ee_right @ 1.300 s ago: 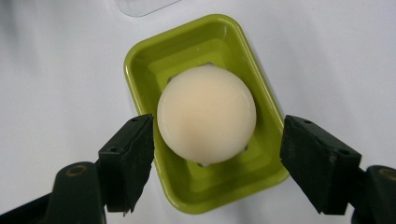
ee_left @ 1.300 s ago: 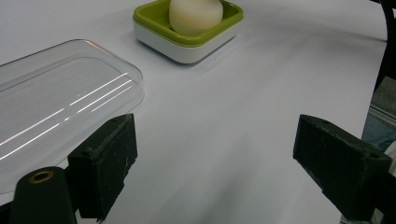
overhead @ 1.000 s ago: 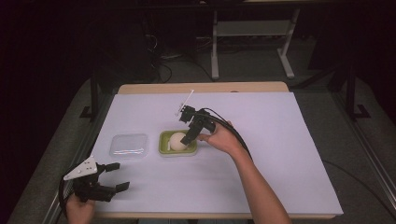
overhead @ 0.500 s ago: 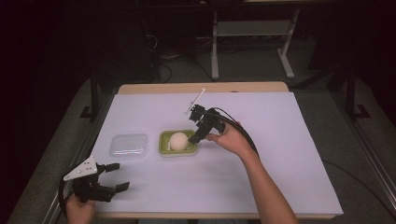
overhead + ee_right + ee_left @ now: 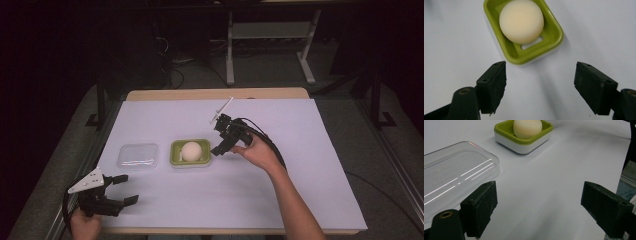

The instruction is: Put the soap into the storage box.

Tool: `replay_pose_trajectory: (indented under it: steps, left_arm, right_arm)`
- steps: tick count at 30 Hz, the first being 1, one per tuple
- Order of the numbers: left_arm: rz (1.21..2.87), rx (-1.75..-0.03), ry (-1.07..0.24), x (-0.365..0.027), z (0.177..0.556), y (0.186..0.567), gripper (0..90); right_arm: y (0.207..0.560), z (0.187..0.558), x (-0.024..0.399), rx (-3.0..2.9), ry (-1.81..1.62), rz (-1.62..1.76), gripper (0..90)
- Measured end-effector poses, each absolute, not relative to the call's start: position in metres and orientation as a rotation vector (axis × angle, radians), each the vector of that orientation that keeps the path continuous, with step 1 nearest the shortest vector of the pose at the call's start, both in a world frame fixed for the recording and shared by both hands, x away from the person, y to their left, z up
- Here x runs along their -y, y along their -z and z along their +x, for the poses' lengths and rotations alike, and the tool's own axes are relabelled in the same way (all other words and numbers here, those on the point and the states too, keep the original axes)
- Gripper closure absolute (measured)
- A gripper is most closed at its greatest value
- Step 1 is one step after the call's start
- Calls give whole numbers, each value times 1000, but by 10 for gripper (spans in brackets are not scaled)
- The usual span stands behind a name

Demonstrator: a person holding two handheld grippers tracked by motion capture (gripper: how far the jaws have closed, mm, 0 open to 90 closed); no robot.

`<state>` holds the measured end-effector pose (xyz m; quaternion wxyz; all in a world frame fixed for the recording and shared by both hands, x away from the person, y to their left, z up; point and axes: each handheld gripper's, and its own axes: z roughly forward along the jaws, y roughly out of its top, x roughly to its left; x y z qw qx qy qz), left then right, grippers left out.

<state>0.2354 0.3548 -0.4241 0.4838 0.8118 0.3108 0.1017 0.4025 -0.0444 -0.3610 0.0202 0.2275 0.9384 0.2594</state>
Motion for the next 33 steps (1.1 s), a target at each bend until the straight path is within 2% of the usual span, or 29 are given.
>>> replay_pose_trajectory:
  steps: [33]
  left_arm:
    - [1986, -758, -250, -354, 235, 424, 129]
  right_arm:
    - [378, 369, 137, -2831, -813, 910, 253]
